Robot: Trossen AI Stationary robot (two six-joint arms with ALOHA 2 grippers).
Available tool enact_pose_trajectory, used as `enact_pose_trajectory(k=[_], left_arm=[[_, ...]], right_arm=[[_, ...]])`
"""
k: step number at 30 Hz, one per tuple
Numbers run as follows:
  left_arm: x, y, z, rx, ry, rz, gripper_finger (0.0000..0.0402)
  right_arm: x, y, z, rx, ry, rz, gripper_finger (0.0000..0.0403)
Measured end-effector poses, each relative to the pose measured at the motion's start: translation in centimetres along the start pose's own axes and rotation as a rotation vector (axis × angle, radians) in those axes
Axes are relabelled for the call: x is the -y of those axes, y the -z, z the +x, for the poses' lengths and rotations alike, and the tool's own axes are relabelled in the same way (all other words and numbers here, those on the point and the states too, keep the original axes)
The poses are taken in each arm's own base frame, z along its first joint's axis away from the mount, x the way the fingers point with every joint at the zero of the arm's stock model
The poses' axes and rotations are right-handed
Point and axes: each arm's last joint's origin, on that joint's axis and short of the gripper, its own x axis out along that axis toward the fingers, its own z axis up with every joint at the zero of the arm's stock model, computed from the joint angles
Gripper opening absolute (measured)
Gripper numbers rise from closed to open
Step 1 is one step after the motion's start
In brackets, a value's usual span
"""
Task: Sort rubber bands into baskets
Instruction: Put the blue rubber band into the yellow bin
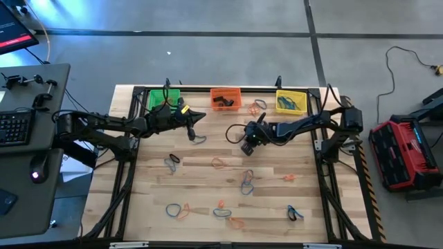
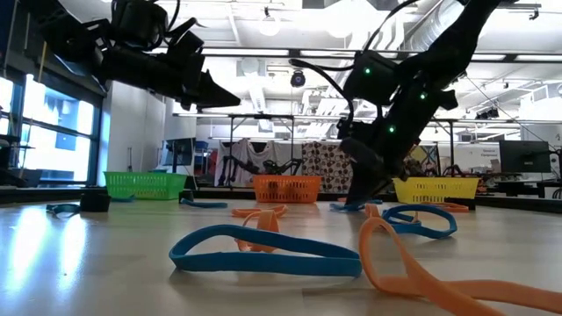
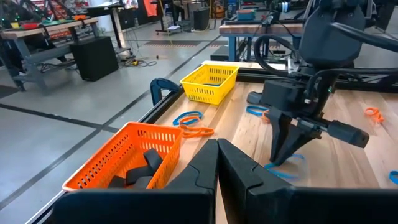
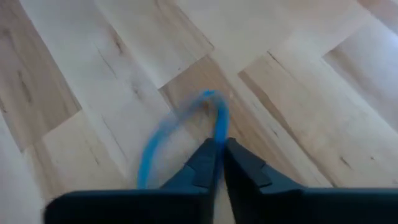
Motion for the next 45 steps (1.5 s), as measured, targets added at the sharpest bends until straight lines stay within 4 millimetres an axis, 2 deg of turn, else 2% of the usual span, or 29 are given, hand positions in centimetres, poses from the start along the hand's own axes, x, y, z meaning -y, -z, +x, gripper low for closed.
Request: enact_pose_trajectory(k=[9, 14, 20, 22, 24, 28, 37, 41, 45], left_arm=[[0.0, 0.0, 0.0, 0.001, 0.010, -0.001, 0.0000], [0.0, 0.0, 0.0, 0.000, 0.010, 0.000, 0.0000], [0.0, 0.0, 0.0, -0.001, 0.010, 0.001, 0.0000], [0.0, 0.0, 0.0, -0.001, 0.010, 0.001, 0.0000], [0.0, 0.0, 0.0, 0.000, 0.010, 0.001, 0.0000], [0.0, 0.0, 0.0, 0.000, 0.010, -0.001, 0.0000], [0.0, 0.0, 0.0, 0.000, 0.011, -0.001, 0.0000], [0.0, 0.0, 0.0, 0.001, 0.011, -0.002, 0.0000], [0.0, 0.0, 0.0, 0.002, 0.011, -0.001, 0.0000]], right_arm=[[0.4, -0.4, -0.8, 0.042, 0.093, -0.023, 0.0002], [1.4, -0.8, -3.1, 0.063, 0.193, -0.025, 0.0000], [4.1, -1.4, -7.1, 0.080, 0.359, 0.048, 0.0000], [4.8, -1.8, -8.1, 0.098, 0.339, 0.079, 0.0000], [5.0, -2.2, -8.7, 0.106, 0.247, 0.091, 0.0000], [3.8, -2.5, -8.8, 0.101, 0.034, 0.018, 0.0000], [-0.2, -0.7, -7.3, 0.033, -0.048, -0.100, 0.0003], [-1.5, 0.3, -6.3, -0.012, -0.058, -0.070, 0.0036], [-2.1, 1.2, -5.2, -0.035, -0.001, -0.031, 0.0096]])
